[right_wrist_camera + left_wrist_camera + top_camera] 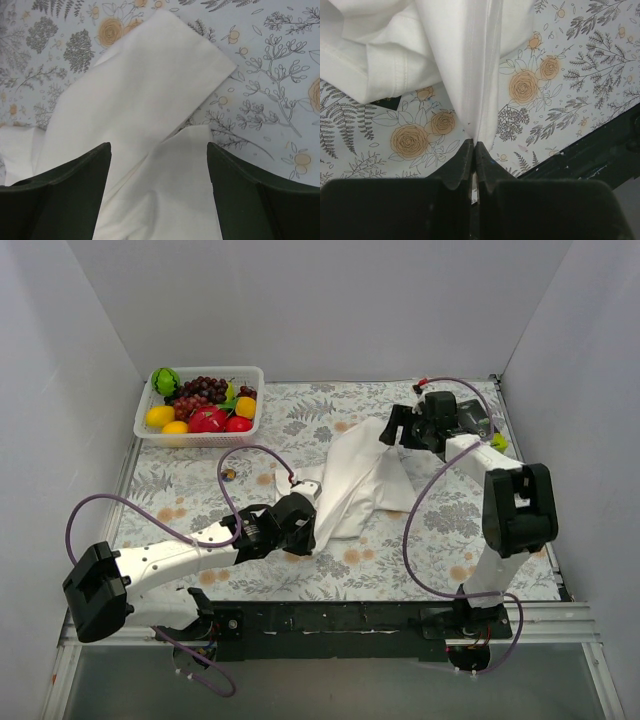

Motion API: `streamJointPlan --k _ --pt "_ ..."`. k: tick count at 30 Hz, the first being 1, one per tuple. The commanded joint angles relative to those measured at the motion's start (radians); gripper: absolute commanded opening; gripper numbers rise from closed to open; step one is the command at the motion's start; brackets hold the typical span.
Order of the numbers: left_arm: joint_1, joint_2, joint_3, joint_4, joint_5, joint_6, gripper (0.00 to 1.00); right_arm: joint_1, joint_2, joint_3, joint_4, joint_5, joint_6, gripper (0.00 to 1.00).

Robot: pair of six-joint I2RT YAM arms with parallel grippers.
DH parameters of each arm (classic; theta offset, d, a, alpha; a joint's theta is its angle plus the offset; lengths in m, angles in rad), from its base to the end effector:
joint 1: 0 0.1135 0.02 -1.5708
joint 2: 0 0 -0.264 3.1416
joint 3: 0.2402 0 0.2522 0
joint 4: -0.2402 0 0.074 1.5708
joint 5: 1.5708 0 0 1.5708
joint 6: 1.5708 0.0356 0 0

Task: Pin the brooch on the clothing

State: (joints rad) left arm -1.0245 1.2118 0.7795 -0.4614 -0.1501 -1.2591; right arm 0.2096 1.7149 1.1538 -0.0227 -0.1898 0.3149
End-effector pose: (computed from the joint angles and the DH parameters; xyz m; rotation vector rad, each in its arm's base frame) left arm 0.1309 -0.2051 0.2274 -0.3764 2.6002 -0.7588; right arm 0.3783 0.0873 0.2352 0.0033 2.1865 0.5053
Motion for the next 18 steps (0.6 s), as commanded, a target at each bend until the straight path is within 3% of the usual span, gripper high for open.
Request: streamJointPlan --k 1,13,18 --pt "-0.005 -0.011 0.015 0.001 -0.019 -0.017 0.0 -0.048 0.17 0.145 0.047 -0.072 0.0 0.82" --pt "-0.005 -0.034 -0.011 0.03 -0.005 -0.028 0.0 -0.062 0.445 0.432 -0.059 -0.042 -0.045 0.78" --pt "-0.006 -0.043 -0.011 0.039 -0.016 -0.045 0.0 -0.061 0.476 0.448 -0.103 -0.019 -0.04 0.68"
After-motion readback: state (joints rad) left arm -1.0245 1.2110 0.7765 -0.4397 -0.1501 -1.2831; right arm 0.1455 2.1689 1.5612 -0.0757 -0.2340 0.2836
